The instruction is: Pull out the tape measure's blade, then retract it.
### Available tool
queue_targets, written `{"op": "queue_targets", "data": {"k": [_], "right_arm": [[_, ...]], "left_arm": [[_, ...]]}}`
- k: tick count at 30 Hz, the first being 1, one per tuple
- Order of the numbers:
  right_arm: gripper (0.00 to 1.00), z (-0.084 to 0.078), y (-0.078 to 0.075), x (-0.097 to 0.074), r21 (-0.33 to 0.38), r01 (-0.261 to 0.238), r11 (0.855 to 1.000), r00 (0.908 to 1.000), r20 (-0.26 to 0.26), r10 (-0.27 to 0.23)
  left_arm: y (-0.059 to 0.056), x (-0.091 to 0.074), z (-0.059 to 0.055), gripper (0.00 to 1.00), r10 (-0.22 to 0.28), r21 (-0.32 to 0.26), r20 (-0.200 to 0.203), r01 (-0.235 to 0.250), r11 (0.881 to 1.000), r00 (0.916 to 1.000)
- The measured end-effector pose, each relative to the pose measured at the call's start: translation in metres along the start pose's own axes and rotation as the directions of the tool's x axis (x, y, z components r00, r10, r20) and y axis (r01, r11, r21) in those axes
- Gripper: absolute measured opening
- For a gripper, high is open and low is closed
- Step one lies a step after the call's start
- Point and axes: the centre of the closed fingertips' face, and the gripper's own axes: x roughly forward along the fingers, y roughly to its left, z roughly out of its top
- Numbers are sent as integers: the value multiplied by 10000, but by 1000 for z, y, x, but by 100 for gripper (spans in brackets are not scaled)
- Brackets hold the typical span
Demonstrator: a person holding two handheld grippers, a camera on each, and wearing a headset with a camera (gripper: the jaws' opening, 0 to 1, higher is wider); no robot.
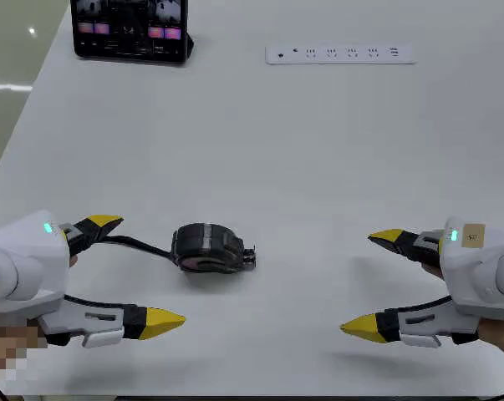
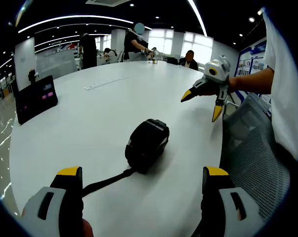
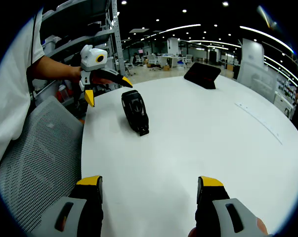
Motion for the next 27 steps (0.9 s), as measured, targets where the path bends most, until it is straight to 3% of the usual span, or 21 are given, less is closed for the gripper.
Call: {"op": "queue_targets", "data": {"k": [27], "right_arm": [[77, 3, -5, -1, 135, 163, 9998, 9997, 166, -165]], "left_arm": [[-1, 3, -1, 95, -67, -16, -81, 67, 10000, 9999]]}}
